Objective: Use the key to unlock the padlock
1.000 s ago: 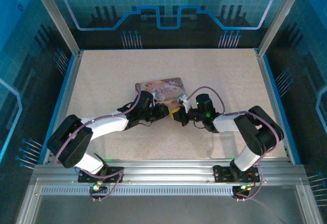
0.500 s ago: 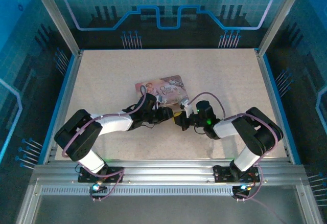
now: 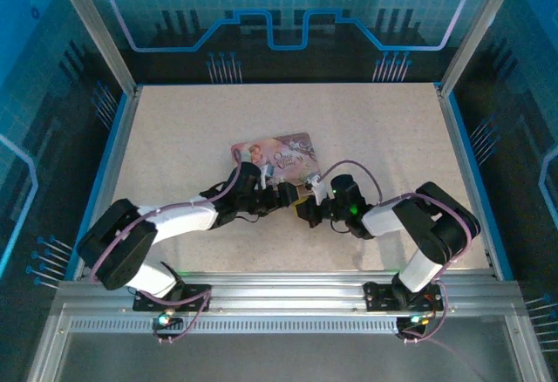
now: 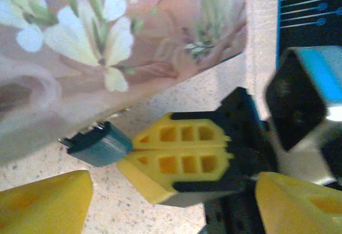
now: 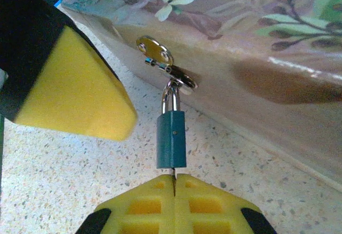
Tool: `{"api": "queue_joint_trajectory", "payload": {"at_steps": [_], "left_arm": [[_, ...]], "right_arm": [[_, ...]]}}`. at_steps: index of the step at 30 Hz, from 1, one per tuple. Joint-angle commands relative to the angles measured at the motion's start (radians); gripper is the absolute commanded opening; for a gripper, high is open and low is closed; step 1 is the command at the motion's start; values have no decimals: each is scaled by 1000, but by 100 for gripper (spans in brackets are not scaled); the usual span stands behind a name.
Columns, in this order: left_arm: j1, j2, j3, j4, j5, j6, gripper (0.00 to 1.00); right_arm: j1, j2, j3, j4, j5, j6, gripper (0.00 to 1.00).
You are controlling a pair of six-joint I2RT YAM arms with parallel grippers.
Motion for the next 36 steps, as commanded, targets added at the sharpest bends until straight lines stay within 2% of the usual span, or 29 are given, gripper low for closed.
{"api": "queue_joint_trajectory", "payload": {"at_steps": [1,6,11,14,17,22,29,36], "left_arm": [[10,-112,-45,-60,-33,12,86],[16,-240,-139,-46,-124,-65,90],[7,-327,-266,100,-205,-197,86],[-19,-345,-286,107,-247,-236,84],[-52,-346,-305,116,-291,-310,77],[-101,-341,-352,161,-358,-440,58],[-138,-329,-353,142,-405,-525,61],[-158,-267,-357,222,-407,-573,59]], "right_arm": [[21,-35,49,-51,-34,34,0],[39,-70,78,-139,-29,105,0],[60,-107,70,-183,-16,218,0],[71,-125,73,-209,-13,297,0],[93,-135,80,-221,2,376,0],[135,-141,100,-268,38,472,0],[158,-130,93,-240,47,610,0],[183,-146,126,-304,75,619,0]]}}
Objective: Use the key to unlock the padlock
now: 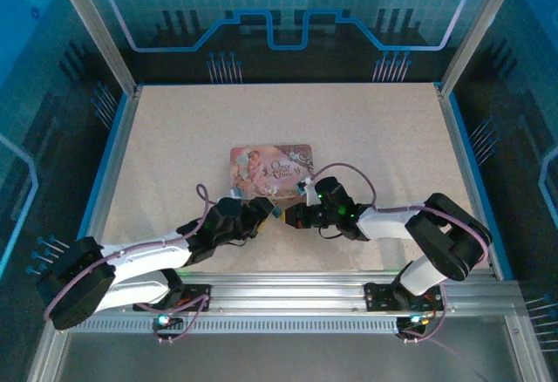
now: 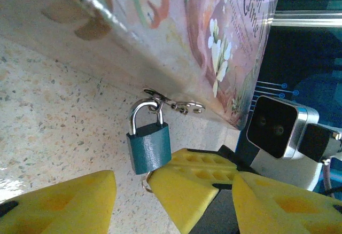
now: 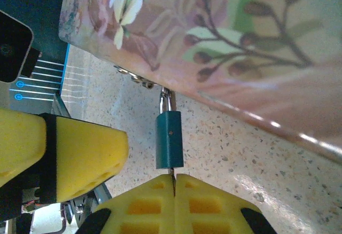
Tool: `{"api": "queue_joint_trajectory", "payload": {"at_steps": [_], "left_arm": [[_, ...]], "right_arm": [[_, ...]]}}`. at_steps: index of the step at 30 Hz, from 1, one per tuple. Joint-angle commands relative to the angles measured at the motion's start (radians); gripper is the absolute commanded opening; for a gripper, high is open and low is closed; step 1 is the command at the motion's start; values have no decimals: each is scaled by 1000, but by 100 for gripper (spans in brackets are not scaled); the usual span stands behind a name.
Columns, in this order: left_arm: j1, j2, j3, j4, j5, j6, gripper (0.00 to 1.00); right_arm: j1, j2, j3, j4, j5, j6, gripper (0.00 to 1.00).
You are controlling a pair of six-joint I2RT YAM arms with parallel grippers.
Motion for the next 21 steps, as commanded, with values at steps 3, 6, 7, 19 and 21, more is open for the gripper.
{"api": "queue_joint_trajectory", "payload": {"at_steps": [3,6,7,19,21], "left_arm": [[-21,66,-15,104,-28,-59,57],[-27,98,-15,139,-32,-71,55],[-28,110,-15,152,-33,-76,55],[-39,217,-19,280,-59,-110,44],[-40,224,-18,279,-62,-113,43]], "right_arm": [[30,-29,43,-32,16,45,0],[32,-28,41,-31,21,63,0],[32,-29,42,-29,21,69,0],[38,-30,48,-18,28,135,0],[38,-32,45,-13,33,147,0]]}}
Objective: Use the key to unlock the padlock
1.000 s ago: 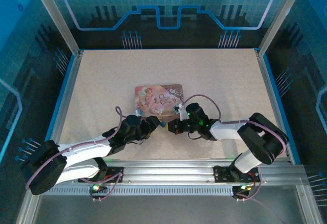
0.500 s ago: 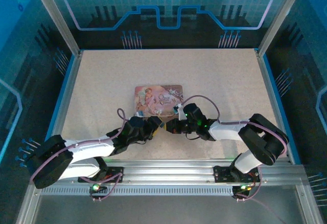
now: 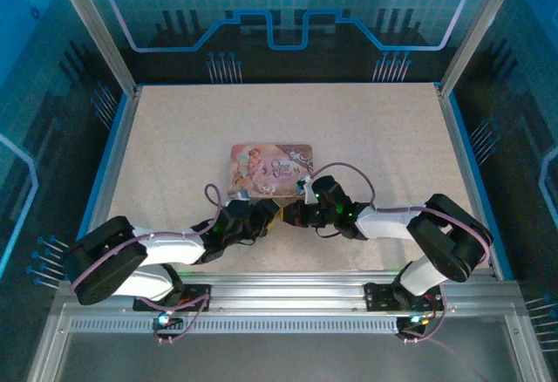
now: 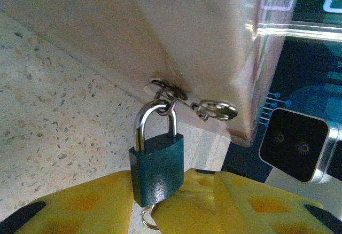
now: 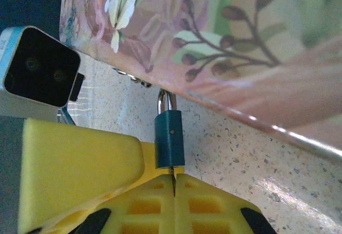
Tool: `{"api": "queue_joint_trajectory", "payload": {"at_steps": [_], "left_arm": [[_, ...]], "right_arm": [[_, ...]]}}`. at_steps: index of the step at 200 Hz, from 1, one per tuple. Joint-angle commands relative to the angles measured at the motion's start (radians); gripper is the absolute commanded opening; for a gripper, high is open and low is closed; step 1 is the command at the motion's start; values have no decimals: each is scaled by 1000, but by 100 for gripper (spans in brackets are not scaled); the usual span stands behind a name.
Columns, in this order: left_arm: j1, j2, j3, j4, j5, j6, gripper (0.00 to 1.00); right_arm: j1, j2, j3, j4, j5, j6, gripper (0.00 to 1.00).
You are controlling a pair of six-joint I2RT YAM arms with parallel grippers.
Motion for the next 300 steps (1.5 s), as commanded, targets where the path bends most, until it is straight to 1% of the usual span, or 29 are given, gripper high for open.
{"api": "queue_joint_trajectory", "payload": {"at_steps": [1,29,72,91,97,104,116,131,165,184,206,242,276,300], "left_arm": [[-7,20,-16,48,-33,-15,43],[-7,27,-19,51,-41,-18,38],[-9,23,-22,44,-50,-16,25],[-10,22,-21,43,-51,-16,17],[-9,21,-22,42,-53,-16,14],[-9,20,-24,42,-54,-17,12],[-10,17,-25,41,-57,-16,10],[-9,12,-24,37,-62,-15,9],[-9,0,-22,28,-70,-10,8],[-9,-6,-21,26,-70,-8,9],[-9,-15,-17,21,-67,-5,10],[-9,-45,-9,-14,-70,-1,11],[-9,-91,8,-93,-76,-14,11],[-7,-134,25,-176,-83,-31,10]], "right_arm": [[20,-29,21,19,1,41,0],[19,-37,28,11,3,56,1],[21,-47,23,10,11,68,3],[20,-53,22,10,11,69,6],[20,-56,20,9,13,67,7],[21,-60,19,6,17,64,13],[20,-69,17,-4,22,57,18],[20,-89,13,-32,35,34,25],[19,-149,7,-134,81,-46,36],[19,-193,10,-219,121,-143,43],[18,-245,25,-293,167,-312,48],[27,-326,67,-399,249,-649,51],[55,-370,73,-399,278,-917,52],[110,-373,72,-394,309,-1117,53]]}}
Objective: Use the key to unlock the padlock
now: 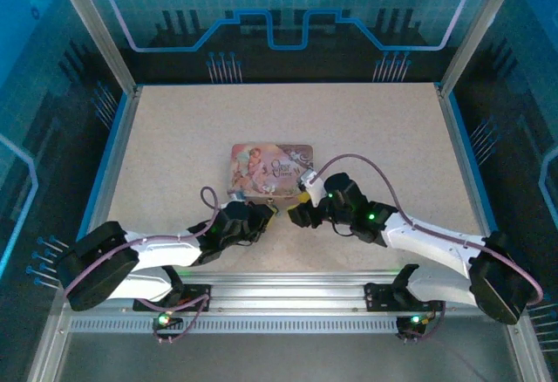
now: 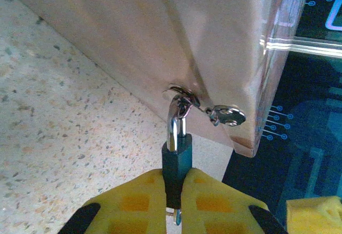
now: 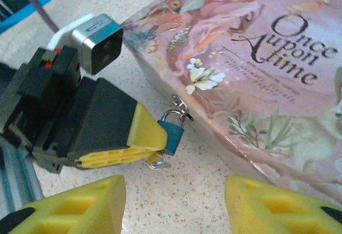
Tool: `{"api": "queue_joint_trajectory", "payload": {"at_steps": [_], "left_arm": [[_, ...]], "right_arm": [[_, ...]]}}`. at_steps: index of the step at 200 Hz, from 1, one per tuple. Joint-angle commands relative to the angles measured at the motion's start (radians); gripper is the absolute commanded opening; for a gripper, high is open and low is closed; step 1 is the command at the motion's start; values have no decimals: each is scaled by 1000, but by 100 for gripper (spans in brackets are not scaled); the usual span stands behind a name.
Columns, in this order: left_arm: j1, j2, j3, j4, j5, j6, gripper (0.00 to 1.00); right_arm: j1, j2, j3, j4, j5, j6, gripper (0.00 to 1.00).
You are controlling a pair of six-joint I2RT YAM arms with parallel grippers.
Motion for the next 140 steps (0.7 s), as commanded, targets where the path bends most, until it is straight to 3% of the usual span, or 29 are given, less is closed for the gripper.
{"api": "queue_joint_trajectory", "payload": {"at_steps": [1,35,52,82,140], "left_arm": [[-4,-64,36,-83,-35,-5,10],[-3,-120,60,-175,-45,-20,10],[0,-138,59,-177,-49,-26,10],[1,-152,60,-175,-44,-29,9],[6,-156,60,-152,-29,-33,9]], "right_arm": [[61,-11,21,-30,56,-311,53],[195,46,2,1,191,-654,54],[252,100,-7,51,275,-752,54],[292,182,-4,152,341,-773,53],[294,246,-20,288,357,-737,51]]}}
